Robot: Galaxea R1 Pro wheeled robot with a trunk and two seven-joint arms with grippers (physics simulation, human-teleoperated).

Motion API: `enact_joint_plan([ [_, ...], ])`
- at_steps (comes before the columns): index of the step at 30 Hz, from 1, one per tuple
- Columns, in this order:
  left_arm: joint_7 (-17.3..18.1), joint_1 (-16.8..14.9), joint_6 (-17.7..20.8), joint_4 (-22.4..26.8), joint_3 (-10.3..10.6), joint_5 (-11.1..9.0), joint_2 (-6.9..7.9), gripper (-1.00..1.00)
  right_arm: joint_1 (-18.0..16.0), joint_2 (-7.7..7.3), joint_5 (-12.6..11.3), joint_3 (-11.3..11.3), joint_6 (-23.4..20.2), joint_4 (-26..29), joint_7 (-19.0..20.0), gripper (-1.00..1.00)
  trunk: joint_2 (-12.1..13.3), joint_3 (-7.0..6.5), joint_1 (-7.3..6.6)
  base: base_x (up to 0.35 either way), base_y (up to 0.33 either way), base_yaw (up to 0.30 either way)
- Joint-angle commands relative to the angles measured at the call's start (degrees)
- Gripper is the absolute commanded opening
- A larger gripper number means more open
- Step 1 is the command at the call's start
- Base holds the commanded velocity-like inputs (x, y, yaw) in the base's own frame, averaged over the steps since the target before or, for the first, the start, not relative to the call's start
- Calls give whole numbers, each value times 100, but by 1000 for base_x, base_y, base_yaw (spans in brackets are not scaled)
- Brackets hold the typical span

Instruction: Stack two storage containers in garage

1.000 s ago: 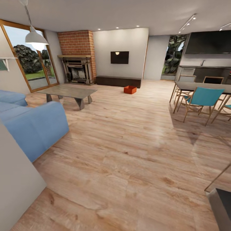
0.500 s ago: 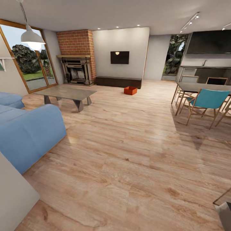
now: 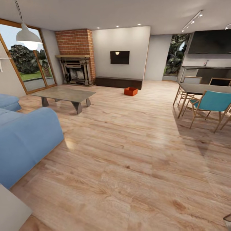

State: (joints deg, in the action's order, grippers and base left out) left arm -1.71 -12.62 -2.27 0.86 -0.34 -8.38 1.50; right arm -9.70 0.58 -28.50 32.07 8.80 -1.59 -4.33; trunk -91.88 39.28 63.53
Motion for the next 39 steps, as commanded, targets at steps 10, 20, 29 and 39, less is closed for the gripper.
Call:
enact_joint_plan([
  [10, -4, -3, -19, -7, 8, -32, -9, 100, -6, 4, -48, 48, 37, 9, -7, 100, -2, 5, 3, 322, 0, 0],
  [20, -4, -3, -19, -15, 8, -32, -7, 100, -6, 4, -48, 58, 42, 10, -6, 100, -2, 5, 3, 322, 0, 0],
  [29, -4, -3, -45, -29, 4, -43, -3, 100, -6, 4, -46, 61, 43, 10, -6, 100, -2, 5, 3, 322, 0, 0],
  [39, 1, -3, -54, -42, 8, -40, -9, 100, -6, 4, -49, 63, 42, 10, -6, 100, -2, 5, 3, 322, 0, 0],
])
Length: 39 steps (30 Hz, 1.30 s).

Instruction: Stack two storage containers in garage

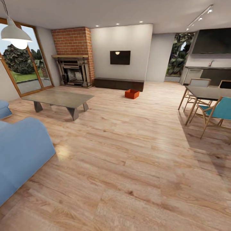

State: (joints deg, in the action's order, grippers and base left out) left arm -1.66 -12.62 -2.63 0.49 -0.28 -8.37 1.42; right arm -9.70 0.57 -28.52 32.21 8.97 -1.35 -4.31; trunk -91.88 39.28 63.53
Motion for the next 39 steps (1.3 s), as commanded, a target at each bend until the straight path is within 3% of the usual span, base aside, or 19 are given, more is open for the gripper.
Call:
enact_joint_plan([
  [1, -3, -3, -18, -5, 1, -41, -1, 100, -5, 4, -47, 48, 26, -14, -8, 100, -2, 5, 3, 322, 0, 0],
  [39, -10, -3, -18, -14, -6, -51, 8, 100, -5, 4, -47, 48, 26, -14, -8, 100, -2, 5, 3, 322, 0, 0],
])
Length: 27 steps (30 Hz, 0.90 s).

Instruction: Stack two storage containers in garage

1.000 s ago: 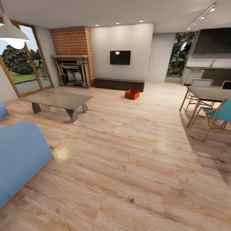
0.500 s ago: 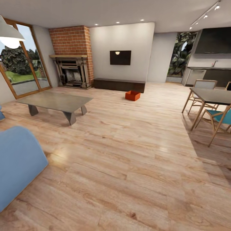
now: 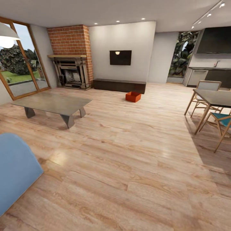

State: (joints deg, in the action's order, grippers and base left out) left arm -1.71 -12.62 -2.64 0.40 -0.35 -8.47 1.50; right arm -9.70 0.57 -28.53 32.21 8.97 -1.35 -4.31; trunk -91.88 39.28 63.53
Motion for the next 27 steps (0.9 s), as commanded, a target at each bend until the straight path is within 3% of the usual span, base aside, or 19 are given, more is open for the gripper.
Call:
enact_joint_plan([
  [1, -4, -3, -18, -5, 0, -40, 0, 100, -5, 4, -47, 48, 26, -14, -8, 100, -2, 5, 3, 322, 0, 0],
  [27, -4, -3, -18, -5, 0, -40, 0, 100, -5, 4, -45, 48, 26, -14, -8, 100, -2, 5, 3, 322, 0, 0],
])
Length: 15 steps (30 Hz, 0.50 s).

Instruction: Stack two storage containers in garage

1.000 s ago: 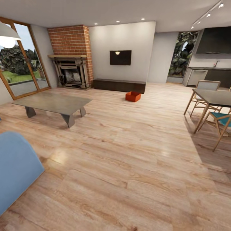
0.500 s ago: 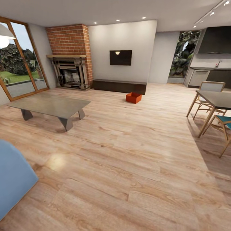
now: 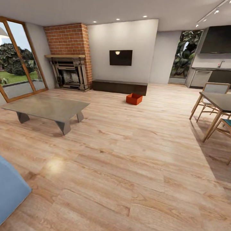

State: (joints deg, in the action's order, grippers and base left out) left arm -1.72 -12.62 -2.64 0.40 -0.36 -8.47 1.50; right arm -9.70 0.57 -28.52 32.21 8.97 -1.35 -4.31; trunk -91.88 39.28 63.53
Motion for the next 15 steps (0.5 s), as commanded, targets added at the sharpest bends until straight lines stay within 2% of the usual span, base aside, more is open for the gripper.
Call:
enact_joint_plan([
  [1, -4, -3, -19, -5, 1, -40, 0, 100, -5, 4, -47, 48, 26, -14, -8, 100, -2, 5, 3, 322, 0, 0],
  [15, -4, -3, -19, -5, 1, -40, 0, 100, -5, 4, -49, 48, 26, -14, -8, 100, -2, 5, 3, 322, 0, 0],
])
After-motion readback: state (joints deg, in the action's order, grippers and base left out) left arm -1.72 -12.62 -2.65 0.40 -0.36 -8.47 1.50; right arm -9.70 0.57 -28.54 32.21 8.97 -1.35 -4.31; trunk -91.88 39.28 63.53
